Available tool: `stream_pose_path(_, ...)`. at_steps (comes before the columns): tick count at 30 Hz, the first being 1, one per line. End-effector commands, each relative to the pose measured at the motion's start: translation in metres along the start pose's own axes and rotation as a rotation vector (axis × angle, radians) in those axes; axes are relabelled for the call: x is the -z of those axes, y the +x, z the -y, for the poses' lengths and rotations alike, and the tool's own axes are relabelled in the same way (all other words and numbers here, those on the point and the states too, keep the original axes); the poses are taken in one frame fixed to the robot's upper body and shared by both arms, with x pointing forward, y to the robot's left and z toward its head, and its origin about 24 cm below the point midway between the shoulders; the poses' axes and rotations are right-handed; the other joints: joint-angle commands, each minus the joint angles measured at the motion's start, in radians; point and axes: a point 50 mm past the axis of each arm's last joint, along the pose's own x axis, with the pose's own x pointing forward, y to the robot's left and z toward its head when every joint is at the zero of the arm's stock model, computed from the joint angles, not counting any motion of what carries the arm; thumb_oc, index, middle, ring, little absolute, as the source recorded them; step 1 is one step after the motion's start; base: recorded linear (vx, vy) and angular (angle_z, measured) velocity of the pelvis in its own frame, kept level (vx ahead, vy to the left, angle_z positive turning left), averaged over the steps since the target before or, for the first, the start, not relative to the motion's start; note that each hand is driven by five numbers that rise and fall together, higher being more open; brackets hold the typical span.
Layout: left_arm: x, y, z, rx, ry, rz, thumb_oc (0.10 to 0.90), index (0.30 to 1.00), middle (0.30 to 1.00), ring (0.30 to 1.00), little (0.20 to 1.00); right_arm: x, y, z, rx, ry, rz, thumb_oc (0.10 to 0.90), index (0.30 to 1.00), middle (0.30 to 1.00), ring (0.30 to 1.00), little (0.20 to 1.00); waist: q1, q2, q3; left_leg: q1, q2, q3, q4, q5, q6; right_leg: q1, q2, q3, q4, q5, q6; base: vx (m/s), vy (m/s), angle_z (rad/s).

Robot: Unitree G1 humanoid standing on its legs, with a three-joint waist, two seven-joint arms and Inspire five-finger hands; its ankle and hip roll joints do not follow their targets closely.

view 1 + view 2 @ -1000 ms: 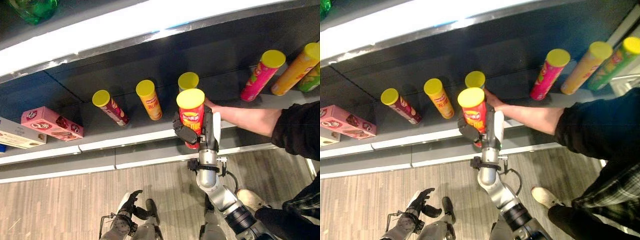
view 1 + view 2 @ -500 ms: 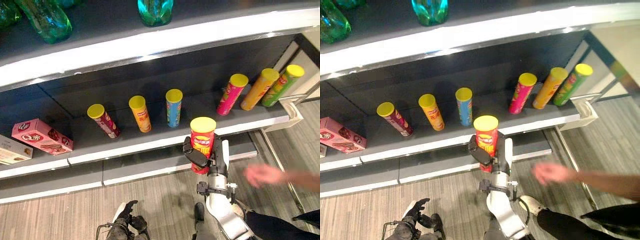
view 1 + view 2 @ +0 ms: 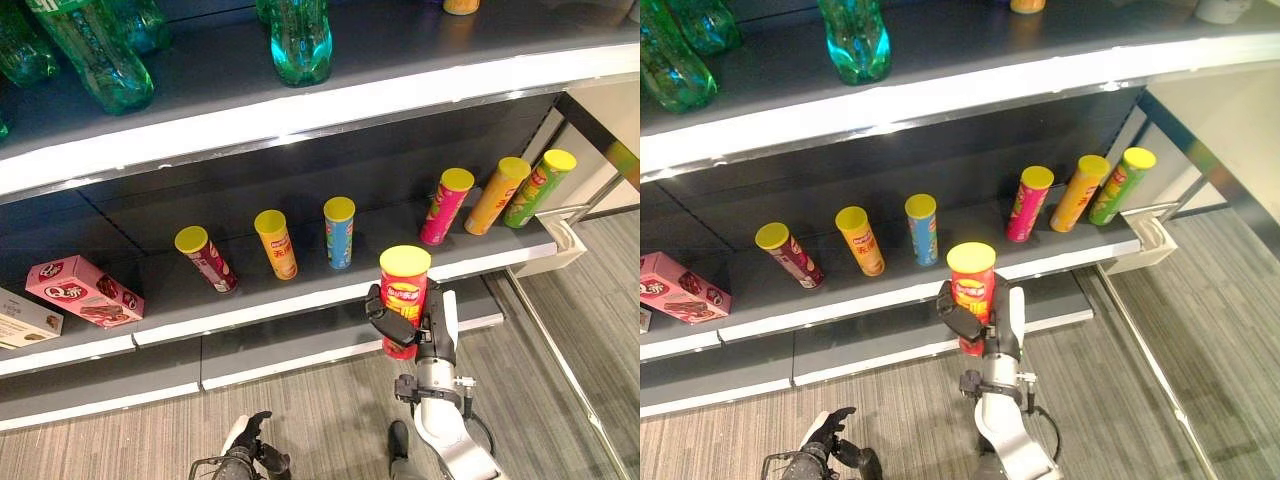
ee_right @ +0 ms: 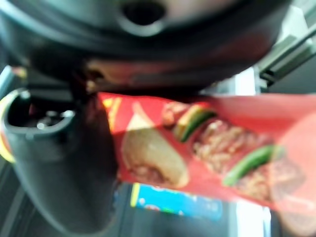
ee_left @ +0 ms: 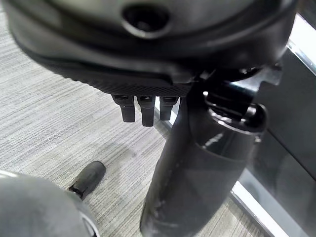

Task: Put the goods on the table back onto the shelves and tidy them up.

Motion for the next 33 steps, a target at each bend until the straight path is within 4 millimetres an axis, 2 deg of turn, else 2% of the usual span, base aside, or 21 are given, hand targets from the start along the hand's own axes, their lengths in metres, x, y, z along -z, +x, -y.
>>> stream_pose_path(1, -0.003, 0.006, -0.018, -0.062, 0.058, 0.006, 0.8, 0.9, 0.9, 0.9, 0.9, -0.067, 0.037, 0.002, 0.128, 0.152, 0.366, 0.4, 0.3, 0.3, 0.3, 0.3, 0.038, 0.004, 0.039, 0.057, 0.035, -0.051, 0.003, -0.101, -0.035, 0.101, -0.073, -0.067, 0.007, -0.073, 0.096, 0.0, -0.019, 0.04)
stream_pose_path(4, -0.002, 0.005, -0.015, -0.051, 0.074, 0.013, 0.8, 0.9, 0.9, 0.9, 0.9, -0.072, 0.048, 0.004, 0.197, 0.128, 0.394, 0.4, 0.3, 0.3, 0.3, 0.3, 0.048, 0.011, 0.038, 0.053, 0.031, -0.059, 0.003, -0.104, -0.031, 0.104, -0.076, -0.073, 0.01, -0.072, 0.097, 0.01, 0.01, 0.01)
stream_pose_path(5, -0.003, 0.005, -0.015, -0.049, 0.082, 0.02, 0.8, 0.9, 0.9, 0.9, 0.9, -0.073, 0.052, 0.005, 0.217, 0.123, 0.402, 0.4, 0.3, 0.3, 0.3, 0.3, 0.05, 0.009, 0.041, 0.043, 0.025, -0.052, 0.003, -0.084, -0.022, 0.096, -0.081, -0.08, 0.008, -0.053, 0.089, -0.05, 0.029, 0.07)
stream_pose_path(7, -0.004, 0.005, -0.014, -0.043, 0.094, 0.031, 0.8, 0.9, 0.9, 0.9, 0.9, -0.075, 0.059, 0.007, 0.26, 0.115, 0.41, 0.4, 0.3, 0.3, 0.3, 0.3, 0.059, 0.016, 0.034, 0.054, 0.014, -0.071, 0.003, -0.118, -0.021, 0.111, -0.087, -0.078, 0.012, -0.061, 0.103, 0.08, 0.08, 0.15)
stream_pose_path(8, -0.006, 0.005, -0.015, -0.039, 0.092, 0.041, 0.8, 0.9, 0.9, 0.9, 0.9, -0.079, 0.068, 0.013, 0.312, 0.101, 0.43, 0.4, 0.3, 0.3, 0.3, 0.3, 0.062, 0.022, 0.04, 0.063, -0.011, -0.085, 0.003, -0.137, -0.001, 0.114, -0.101, -0.075, 0.046, -0.055, 0.107, 0.03, 0.057, 0.2)
stream_pose_path(9, -0.006, 0.005, -0.015, -0.041, 0.091, 0.044, 0.8, 0.9, 0.9, 0.9, 0.9, -0.08, 0.068, 0.013, 0.313, 0.102, 0.433, 0.4, 0.3, 0.3, 0.3, 0.3, 0.06, 0.017, 0.048, 0.054, -0.015, -0.074, 0.003, -0.113, 0.006, 0.102, -0.105, -0.079, 0.053, -0.042, 0.098, 0.02, 0.108, 0.27)
stream_pose_path(11, -0.008, 0.006, -0.018, -0.047, 0.071, 0.046, 0.8, 0.9, 0.9, 0.9, 0.9, -0.084, 0.076, 0.019, 0.364, 0.072, 0.461, 0.4, 0.3, 0.3, 0.3, 0.3, 0.061, 0.031, 0.057, 0.081, -0.042, -0.101, 0.003, -0.158, 0.029, 0.07, -0.124, -0.051, 0.16, -0.073, 0.112, 0.03, 0.148, 0.32)
stream_pose_path(14, -0.008, 0.008, -0.025, -0.069, 0.017, 0.02, 0.8, 0.9, 0.9, 0.9, 0.9, -0.097, 0.088, 0.027, 0.407, 0.015, 0.521, 0.4, 0.3, 0.3, 0.3, 0.3, 0.029, 0.055, 0.101, 0.129, -0.069, -0.088, 0.003, -0.175, 0.066, -0.051, -0.129, 0.041, 0.412, -0.014, 0.116, 0.02, 0.207, 0.03)
stream_pose_path(15, -0.006, 0.008, -0.027, -0.084, 0.003, 0.003, 0.8, 0.9, 0.9, 0.9, 0.9, -0.102, 0.09, 0.025, 0.408, 0.015, 0.533, 0.4, 0.3, 0.3, 0.3, 0.3, 0.03, 0.066, 0.11, 0.145, -0.067, -0.076, 0.003, -0.182, 0.068, -0.081, -0.128, 0.068, 0.45, -0.032, 0.116, 0.13, 0.173, -0.17)
stream_pose_path(16, -0.004, 0.008, -0.027, -0.086, -0.005, -0.003, 0.8, 0.9, 0.9, 0.9, 0.9, -0.104, 0.09, 0.024, 0.414, 0.02, 0.542, 0.4, 0.3, 0.3, 0.3, 0.3, 0.034, 0.069, 0.114, 0.163, -0.072, -0.065, 0.003, -0.188, 0.065, -0.083, -0.127, 0.084, 0.439, -0.055, 0.111, 0.18, 0.074, -0.34)
stream_pose_path(18, -0.006, 0.009, -0.027, -0.094, -0.027, -0.007, 0.8, 0.9, 0.9, 0.9, 0.9, -0.112, 0.092, 0.027, 0.431, 0.027, 0.574, 0.4, 0.3, 0.3, 0.3, 0.3, 0.032, 0.07, 0.113, 0.186, -0.067, -0.047, 0.003, -0.199, 0.043, -0.07, -0.143, 0.078, 0.323, -0.086, 0.107, 0.17, -0.116, -0.44)
stream_pose_path(19, -0.009, 0.011, -0.031, -0.104, -0.039, -0.002, 0.8, 0.9, 0.9, 0.9, 0.9, -0.118, 0.092, 0.029, 0.43, 0.005, 0.612, 0.4, 0.3, 0.3, 0.3, 0.3, 0.025, 0.063, 0.124, 0.193, -0.052, -0.043, 0.003, -0.197, 0.019, -0.091, -0.159, 0.062, 0.183, -0.073, 0.102, 0.03, -0.228, -0.36)
stream_pose_path(20, -0.009, 0.011, -0.031, -0.104, -0.039, -0.002, 0.8, 0.9, 0.9, 0.9, 0.9, -0.118, 0.091, 0.03, 0.43, 0.004, 0.613, 0.4, 0.3, 0.3, 0.3, 0.3, 0.02, 0.06, 0.126, 0.185, -0.05, -0.035, 0.004, -0.181, 0.019, -0.088, -0.159, 0.052, 0.167, -0.053, 0.093, 0.04, -0.288, -0.23)
stream_pose_path(21, -0.008, 0.011, -0.034, -0.109, -0.025, 0.002, 0.8, 0.9, 0.9, 0.9, 0.9, -0.114, 0.088, 0.031, 0.416, -0.023, 0.609, 0.4, 0.3, 0.3, 0.3, 0.3, 0.02, 0.041, 0.119, 0.193, -0.048, -0.048, 0.012, -0.186, 0.011, -0.068, -0.168, 0.05, 0.089, -0.05, 0.096, 0.08, -0.213, 0.01)
stream_pose_path(22, -0.004, 0.01, -0.032, -0.112, -0.015, -0.011, 0.8, 0.9, 0.9, 0.9, 0.9, -0.11, 0.082, 0.029, 0.414, 0.003, 0.597, 0.4, 0.3, 0.3, 0.3, 0.3, 0.015, 0.024, 0.112, 0.197, -0.049, -0.064, 0.02, -0.186, 0.006, -0.051, -0.162, 0.068, 0.067, -0.029, 0.104, 0.16, -0.276, 0.2)
stream_pose_path(24, 0.007, 0.006, -0.027, -0.115, -0.037, -0.061, 0.8, 0.9, 0.9, 0.9, 0.9, -0.101, 0.071, 0.032, 0.415, -0.001, 0.576, 0.4, 0.3, 0.3, 0.3, 0.3, 0.019, 0.012, 0.072, 0.197, -0.003, -0.064, 0.01, -0.159, -0.019, -0.036, -0.124, 0.052, 0.066, -0.021, 0.105, 0.15, -0.321, 0.56)
stream_pose_path(27, 0.015, 0.001, -0.014, -0.072, 0.011, -0.069, 0.8, 0.9, 0.9, 0.9, 0.9, -0.098, 0.062, 0.027, 0.382, -0.007, 0.589, 0.4, 0.3, 0.3, 0.3, 0.3, 0.016, 0.021, 0.051, 0.207, 0.026, -0.06, 0.006, -0.149, -0.036, -0.005, -0.103, 0.02, 0.07, -0.033, 0.096, 0.11, -0.153, 0.34)
stream_pose_path(29, 0.012, 0.0, -0.008, -0.046, 0.079, -0.039, 0.8, 0.9, 0.9, 0.9, 0.9, -0.098, 0.057, 0.024, 0.357, -0.004, 0.606, 0.4, 0.3, 0.3, 0.3, 0.3, 0.008, 0.034, 0.044, 0.199, 0.055, -0.062, 0.003, -0.134, -0.05, 0.011, -0.084, 0.001, 0.074, -0.05, 0.086, 0.05, -0.11, -0.29)
stream_pose_path(32, 0.015, -0.002, -0.005, -0.05, 0.042, -0.046, 0.8, 0.9, 0.9, 0.9, 0.9, -0.097, 0.054, 0.019, 0.341, -0.003, 0.619, 0.4, 0.3, 0.3, 0.3, 0.3, 0.011, 0.061, 0.04, 0.179, 0.085, -0.066, 0.003, -0.116, -0.063, 0.013, -0.059, -0.015, 0.084, -0.069, 0.073, 0.05, -0.09, -0.04)
stream_pose_path(33, 0.015, -0.002, -0.005, -0.05, 0.042, -0.046, 0.8, 0.9, 0.9, 0.9, 0.9, -0.097, 0.054, 0.019, 0.34, -0.003, 0.619, 0.4, 0.3, 0.3, 0.3, 0.3, 0.011, 0.061, 0.039, 0.178, 0.086, -0.067, 0.003, -0.116, -0.063, 0.012, -0.058, -0.016, 0.085, -0.069, 0.073, 0.04, -0.056, 0.03)
